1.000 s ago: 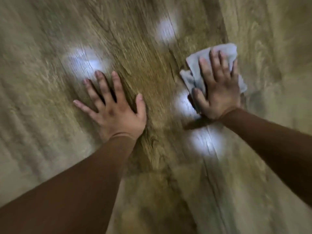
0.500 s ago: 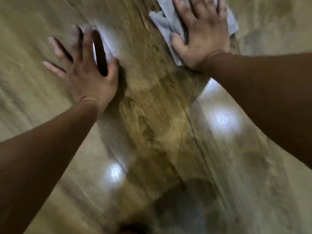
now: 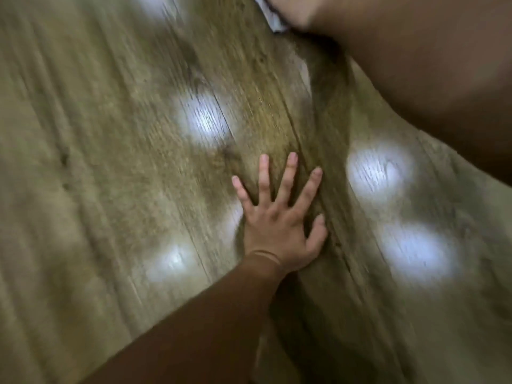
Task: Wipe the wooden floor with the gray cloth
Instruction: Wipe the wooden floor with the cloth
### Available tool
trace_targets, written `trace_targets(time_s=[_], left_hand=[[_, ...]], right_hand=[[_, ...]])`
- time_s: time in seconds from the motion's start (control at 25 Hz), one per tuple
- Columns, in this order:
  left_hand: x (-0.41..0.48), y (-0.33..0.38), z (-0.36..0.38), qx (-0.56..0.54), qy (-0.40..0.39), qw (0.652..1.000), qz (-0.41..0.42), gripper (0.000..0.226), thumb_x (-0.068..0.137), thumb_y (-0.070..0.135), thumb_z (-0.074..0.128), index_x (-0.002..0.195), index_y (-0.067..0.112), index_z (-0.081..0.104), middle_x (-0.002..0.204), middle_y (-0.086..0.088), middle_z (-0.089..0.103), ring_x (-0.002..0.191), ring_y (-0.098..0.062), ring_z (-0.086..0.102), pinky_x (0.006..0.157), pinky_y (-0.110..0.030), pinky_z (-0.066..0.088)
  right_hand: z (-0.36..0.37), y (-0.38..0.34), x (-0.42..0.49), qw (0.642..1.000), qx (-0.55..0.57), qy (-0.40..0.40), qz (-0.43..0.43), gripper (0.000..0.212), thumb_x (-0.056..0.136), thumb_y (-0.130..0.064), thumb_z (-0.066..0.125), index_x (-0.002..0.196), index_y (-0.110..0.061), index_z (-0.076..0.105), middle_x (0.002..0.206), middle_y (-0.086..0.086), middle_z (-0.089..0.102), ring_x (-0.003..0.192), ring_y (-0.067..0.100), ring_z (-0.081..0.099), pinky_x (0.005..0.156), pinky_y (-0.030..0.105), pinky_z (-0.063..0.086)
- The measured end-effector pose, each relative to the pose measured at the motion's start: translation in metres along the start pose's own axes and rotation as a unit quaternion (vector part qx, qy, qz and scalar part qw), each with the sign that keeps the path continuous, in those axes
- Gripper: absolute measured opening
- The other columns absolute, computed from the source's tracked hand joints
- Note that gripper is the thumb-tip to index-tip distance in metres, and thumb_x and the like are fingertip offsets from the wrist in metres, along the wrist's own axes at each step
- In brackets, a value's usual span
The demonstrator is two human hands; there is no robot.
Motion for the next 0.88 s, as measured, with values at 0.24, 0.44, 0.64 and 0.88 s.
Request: trace_targets(time_s=[0.24,0.44,0.64,0.88], left_hand=[[0.004,-0.009,-0.003,0.012,-0.017,0.998,-0.053,0.071,0.087,0.062,0.034,0.155,0.043,0.025,0.168,0.004,0.013,0.155,-0.034,0.001,0.114,-0.071,-0.006],[0.008,-0.013,-0.001,0.005,0.021,0.999,-0.049,0.068,0.09,0.063,0.029,0.154,0.04,0.026,0.167,0.001,0.017,0.154,-0.035,0.004,0.112,-0.073,-0.003],[0.005,-0.008,0.007,0.051,0.002,0.998,-0.024,0.069,0.094,0.066,0.015,0.156,0.036,0.015,0.168,-0.006,0.012,0.152,-0.044,0.002,0.11,-0.079,0.001],[-0.003,0.014,0.006,0.005,-0.141,0.985,-0.1,0.093,0.086,0.076,0.04,0.159,0.031,0.003,0.169,0.0,-0.002,0.152,-0.044,-0.001,0.118,-0.069,0.01]], right_hand=[[0.028,0.105,-0.262,0.934,-0.28,0.145,-0.168,0.062,0.096,-0.051,0.032,0.152,-0.025,0.031,0.162,0.008,0.02,0.15,0.03,0.015,0.12,0.055,0.01],[0.111,0.29,-0.575,0.917,-0.394,0.066,-0.01,0.061,0.099,-0.047,0.026,0.156,-0.028,0.018,0.163,0.008,0.018,0.15,0.034,0.017,0.105,0.067,0.03],[0.114,0.316,-0.649,0.941,-0.336,0.03,0.0,0.059,0.101,-0.049,0.02,0.155,-0.029,0.014,0.164,0.009,0.008,0.15,0.034,0.011,0.111,0.061,0.023],[0.041,0.194,-0.369,0.956,-0.281,0.073,-0.045,0.064,0.096,-0.057,0.018,0.155,-0.034,0.006,0.165,0.008,-0.007,0.151,0.03,-0.012,0.119,0.056,-0.007]])
Point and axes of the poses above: each hand's wrist, its own x-axis towards the middle knuckle, its own z-axis out of the palm, y = z × x, the point moved 10 cm from there along x, towards the middle knuckle
